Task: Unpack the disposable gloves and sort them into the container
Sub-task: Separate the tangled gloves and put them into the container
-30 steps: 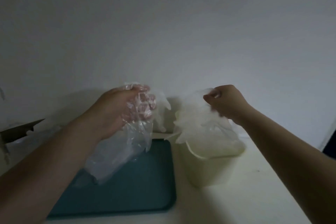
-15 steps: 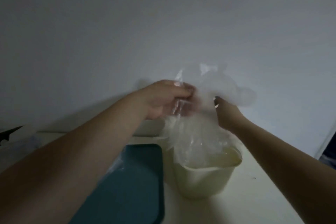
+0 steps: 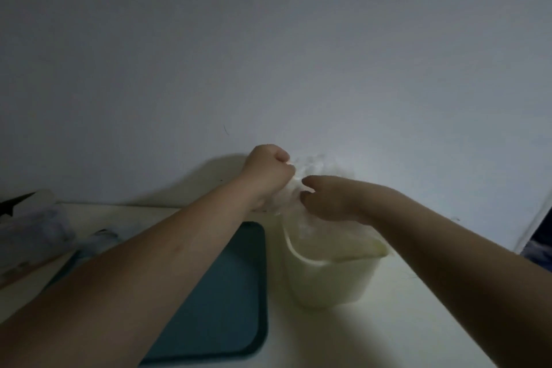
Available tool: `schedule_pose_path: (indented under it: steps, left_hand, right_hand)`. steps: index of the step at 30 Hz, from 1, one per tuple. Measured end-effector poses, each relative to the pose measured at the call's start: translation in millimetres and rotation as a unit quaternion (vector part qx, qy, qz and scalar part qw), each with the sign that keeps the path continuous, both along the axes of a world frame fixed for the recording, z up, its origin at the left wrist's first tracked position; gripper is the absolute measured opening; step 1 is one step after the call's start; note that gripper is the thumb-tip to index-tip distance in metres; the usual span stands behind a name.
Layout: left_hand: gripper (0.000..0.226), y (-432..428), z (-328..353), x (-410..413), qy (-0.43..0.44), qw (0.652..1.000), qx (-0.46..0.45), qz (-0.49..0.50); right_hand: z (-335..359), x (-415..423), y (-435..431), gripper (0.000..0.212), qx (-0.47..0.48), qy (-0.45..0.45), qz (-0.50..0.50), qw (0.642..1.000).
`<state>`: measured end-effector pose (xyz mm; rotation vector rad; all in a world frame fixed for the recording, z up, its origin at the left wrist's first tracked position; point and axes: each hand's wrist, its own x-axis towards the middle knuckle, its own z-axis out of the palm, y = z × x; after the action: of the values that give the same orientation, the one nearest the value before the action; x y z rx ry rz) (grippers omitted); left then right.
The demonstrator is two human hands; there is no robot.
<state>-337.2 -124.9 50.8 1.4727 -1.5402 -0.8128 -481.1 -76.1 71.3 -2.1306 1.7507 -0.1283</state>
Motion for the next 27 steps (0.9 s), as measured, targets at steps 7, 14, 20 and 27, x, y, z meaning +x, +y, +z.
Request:
schedule_pose_path:
  steps: [7, 14, 20, 27]
  left_hand:
    - [0.023, 30, -6, 55, 0.011, 0.999, -0.03, 0.015]
    - [0.012, 62, -18, 103, -0.003, 1.0, -0.027, 0.016]
    - [0.003, 87, -59, 168, -0.277, 0.959, -0.055, 0.006]
    - [0.019, 94, -113, 216, -0.347, 0.937, 0.026, 0.003]
  right_hand:
    - [-46, 20, -20, 0.059, 0.058, 0.133, 0.05, 0.988]
    - [-27, 29, -3, 0.054, 0.019, 0.203, 0.043, 0.978]
    - [17, 74, 31, 0.007, -0.191, 0.142, 0.014, 0.971]
    - [-37, 164, 30, 0.037, -0.12, -0.067, 0.079, 0.987]
